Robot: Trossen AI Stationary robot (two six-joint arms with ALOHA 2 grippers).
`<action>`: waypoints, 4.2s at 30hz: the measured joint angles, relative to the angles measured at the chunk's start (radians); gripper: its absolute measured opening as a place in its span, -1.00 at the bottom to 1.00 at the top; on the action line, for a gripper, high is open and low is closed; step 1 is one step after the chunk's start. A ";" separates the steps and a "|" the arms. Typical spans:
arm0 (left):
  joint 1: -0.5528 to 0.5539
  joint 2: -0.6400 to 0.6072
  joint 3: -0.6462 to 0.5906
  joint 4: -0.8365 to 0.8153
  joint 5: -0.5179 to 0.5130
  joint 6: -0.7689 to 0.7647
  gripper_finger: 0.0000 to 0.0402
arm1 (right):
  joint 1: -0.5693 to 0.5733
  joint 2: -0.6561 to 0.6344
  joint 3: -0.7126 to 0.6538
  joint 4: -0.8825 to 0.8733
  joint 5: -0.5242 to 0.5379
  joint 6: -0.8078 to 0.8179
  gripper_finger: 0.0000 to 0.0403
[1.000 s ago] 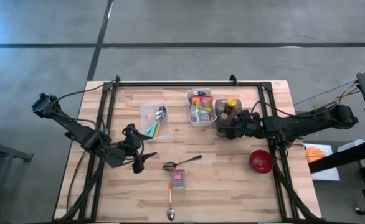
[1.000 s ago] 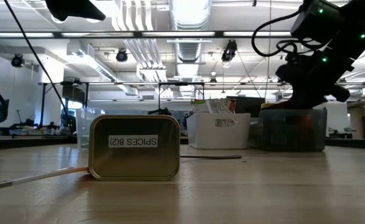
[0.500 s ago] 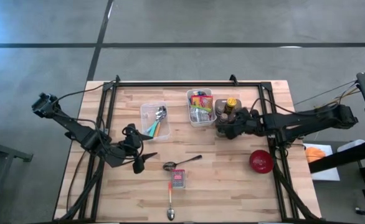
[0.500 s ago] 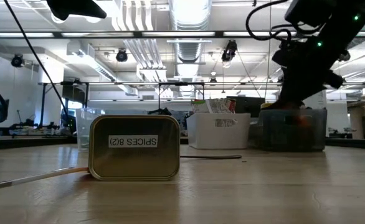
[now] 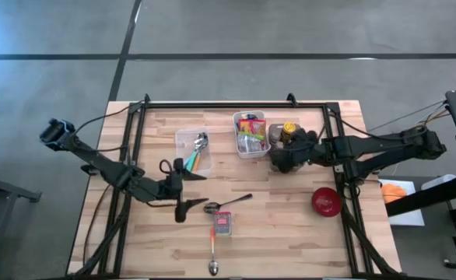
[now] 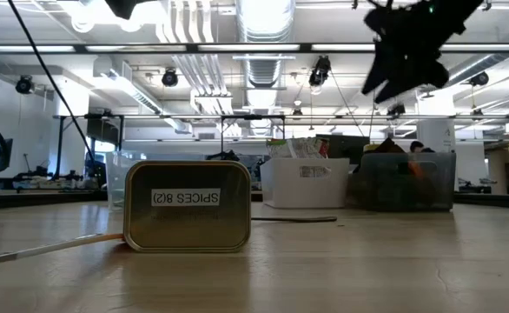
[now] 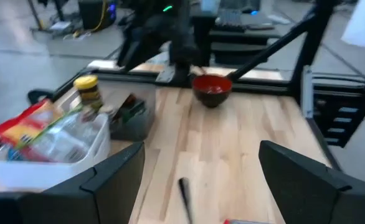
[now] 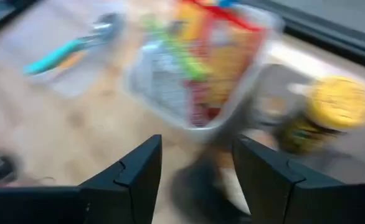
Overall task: Pick & Place Food Item
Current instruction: Put the black spoon into the transparent bin
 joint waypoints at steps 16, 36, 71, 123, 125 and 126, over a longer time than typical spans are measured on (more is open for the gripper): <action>0.001 -0.055 -0.001 -0.271 -0.003 -0.180 0.59 | 0.220 0.399 0.274 0.120 -0.099 -0.333 -0.06; 0.000 -0.069 -0.001 -0.337 -0.003 -0.206 0.59 | 0.199 0.774 0.494 -0.039 -0.336 -0.642 -0.06; 0.000 -0.068 -0.001 -0.351 0.024 -0.206 0.59 | 0.131 0.967 0.505 0.166 -0.462 -0.684 -0.70; 0.001 -0.068 0.000 -0.350 0.019 -0.232 0.59 | 0.132 0.967 0.504 0.000 -0.224 -0.309 -0.97; 0.001 -0.068 0.000 -0.350 0.019 -0.232 0.59 | 0.132 0.967 0.504 -0.005 -0.227 -0.310 -0.97; 0.001 -0.068 0.000 -0.350 0.019 -0.232 0.59 | 0.132 0.967 0.504 -0.004 -0.227 -0.311 -0.97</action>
